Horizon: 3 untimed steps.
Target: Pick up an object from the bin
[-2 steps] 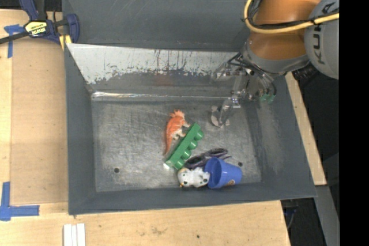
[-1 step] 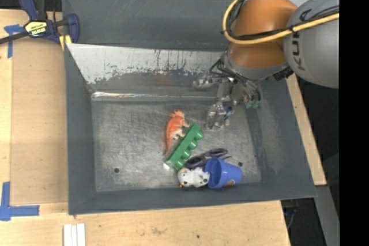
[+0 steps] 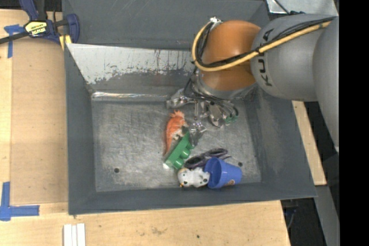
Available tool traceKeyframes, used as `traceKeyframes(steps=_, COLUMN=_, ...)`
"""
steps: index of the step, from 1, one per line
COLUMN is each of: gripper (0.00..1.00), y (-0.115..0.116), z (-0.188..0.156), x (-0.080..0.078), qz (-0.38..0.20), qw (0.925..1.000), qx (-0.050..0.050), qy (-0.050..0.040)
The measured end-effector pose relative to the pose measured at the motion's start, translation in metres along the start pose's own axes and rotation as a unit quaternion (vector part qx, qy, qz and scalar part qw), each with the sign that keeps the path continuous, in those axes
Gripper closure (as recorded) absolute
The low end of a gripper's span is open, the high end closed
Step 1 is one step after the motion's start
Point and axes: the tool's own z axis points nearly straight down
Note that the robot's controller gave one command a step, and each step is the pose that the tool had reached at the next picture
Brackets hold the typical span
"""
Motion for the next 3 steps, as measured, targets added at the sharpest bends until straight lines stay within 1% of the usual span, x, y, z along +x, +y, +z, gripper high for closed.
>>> traceKeyframes(steps=1, gripper=0.0, y=-0.004, z=-0.009, x=-0.001, qz=0.002, qw=1.0, qx=0.0, qy=-0.0039)
traceKeyframes(steps=2, gripper=0.0, y=0.013, z=0.0, x=-0.033, qz=-0.16, qw=0.9872, qx=0.0, qy=0.0063)
traceKeyframes(steps=3, gripper=1.0, y=0.025, z=-0.004, x=-0.056, qz=-0.162, qw=0.9868, qx=0.004, qy=-0.0016)
